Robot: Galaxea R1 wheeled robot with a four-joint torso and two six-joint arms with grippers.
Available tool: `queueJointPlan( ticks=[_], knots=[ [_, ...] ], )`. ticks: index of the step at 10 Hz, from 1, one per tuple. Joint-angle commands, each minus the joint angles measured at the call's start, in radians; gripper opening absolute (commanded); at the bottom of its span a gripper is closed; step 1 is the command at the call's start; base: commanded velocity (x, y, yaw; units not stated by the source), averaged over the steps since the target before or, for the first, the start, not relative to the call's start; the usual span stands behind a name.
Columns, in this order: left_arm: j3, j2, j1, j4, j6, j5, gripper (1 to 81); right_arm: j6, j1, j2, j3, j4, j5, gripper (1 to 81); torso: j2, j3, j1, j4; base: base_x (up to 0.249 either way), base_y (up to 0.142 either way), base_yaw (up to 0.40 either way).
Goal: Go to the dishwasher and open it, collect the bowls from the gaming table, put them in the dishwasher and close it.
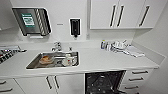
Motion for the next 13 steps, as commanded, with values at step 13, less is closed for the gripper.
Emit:
queueJointPlan(
  ticks=[13],
  knots=[
    [0.001,0.006,-0.027,0.003,0.001,0.052,81.1,-0.461,0.051,-0.037,0.040,0.389,-0.059,81.1,0.515,0.207,-0.332,0.000,0.000,0.000,0.000]
  ],
)
